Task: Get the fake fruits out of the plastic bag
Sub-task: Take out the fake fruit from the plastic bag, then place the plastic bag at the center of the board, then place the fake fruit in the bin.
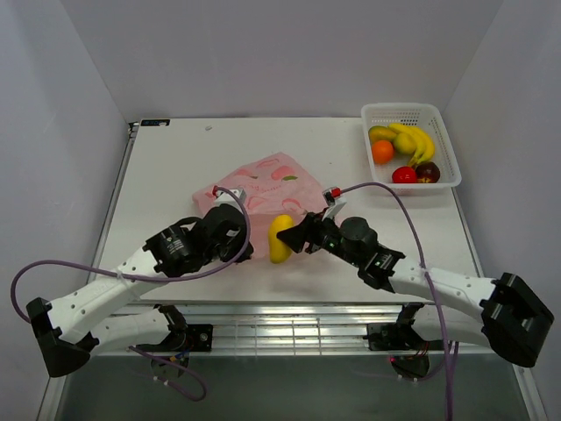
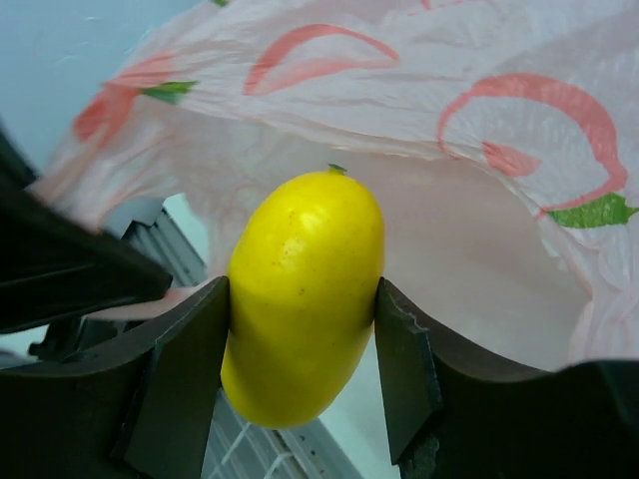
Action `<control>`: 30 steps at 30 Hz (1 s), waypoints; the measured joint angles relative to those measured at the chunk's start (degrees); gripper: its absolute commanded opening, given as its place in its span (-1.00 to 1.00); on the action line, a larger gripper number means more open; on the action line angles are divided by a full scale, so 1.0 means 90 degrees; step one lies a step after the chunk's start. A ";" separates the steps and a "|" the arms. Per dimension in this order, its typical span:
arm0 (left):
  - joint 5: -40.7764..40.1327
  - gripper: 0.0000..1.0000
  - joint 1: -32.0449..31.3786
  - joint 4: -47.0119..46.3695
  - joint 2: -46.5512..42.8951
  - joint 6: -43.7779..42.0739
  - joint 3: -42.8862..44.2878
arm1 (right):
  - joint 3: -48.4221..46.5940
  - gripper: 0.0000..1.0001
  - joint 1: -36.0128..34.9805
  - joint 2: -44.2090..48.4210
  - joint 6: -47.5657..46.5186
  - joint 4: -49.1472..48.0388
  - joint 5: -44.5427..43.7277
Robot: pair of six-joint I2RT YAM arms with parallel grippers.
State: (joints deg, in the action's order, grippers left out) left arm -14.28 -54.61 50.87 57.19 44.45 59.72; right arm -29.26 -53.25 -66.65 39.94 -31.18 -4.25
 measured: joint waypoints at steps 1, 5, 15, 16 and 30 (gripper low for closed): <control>-0.0034 -1.00 0.0010 0.0012 0.0015 0.0000 -0.0063 | -0.0002 -0.70 0.0000 0.0267 -0.0107 0.0197 0.0151; -0.0219 -1.00 0.0061 0.0036 0.0056 -0.0002 -0.0345 | -0.0236 -0.71 0.0000 0.1256 -0.0568 0.1304 0.0622; 0.0534 0.85 0.0126 0.0296 0.0036 -0.0559 -0.0410 | -0.2225 -0.74 0.0267 0.2164 -0.2103 0.2975 0.0780; 0.0670 0.89 0.0126 0.0372 -0.0002 -0.0624 -0.0282 | -0.2446 -0.84 0.0342 0.2157 -0.2278 0.3060 0.0648; -0.1212 0.96 0.0143 0.1003 -0.0197 -0.0714 0.3021 | -0.3842 -0.83 0.4942 -0.0238 -0.3116 0.3378 0.1268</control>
State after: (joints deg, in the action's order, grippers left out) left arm -25.19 -53.32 59.90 55.42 38.02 86.91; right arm -63.83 -8.78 -68.79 11.90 -0.78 7.16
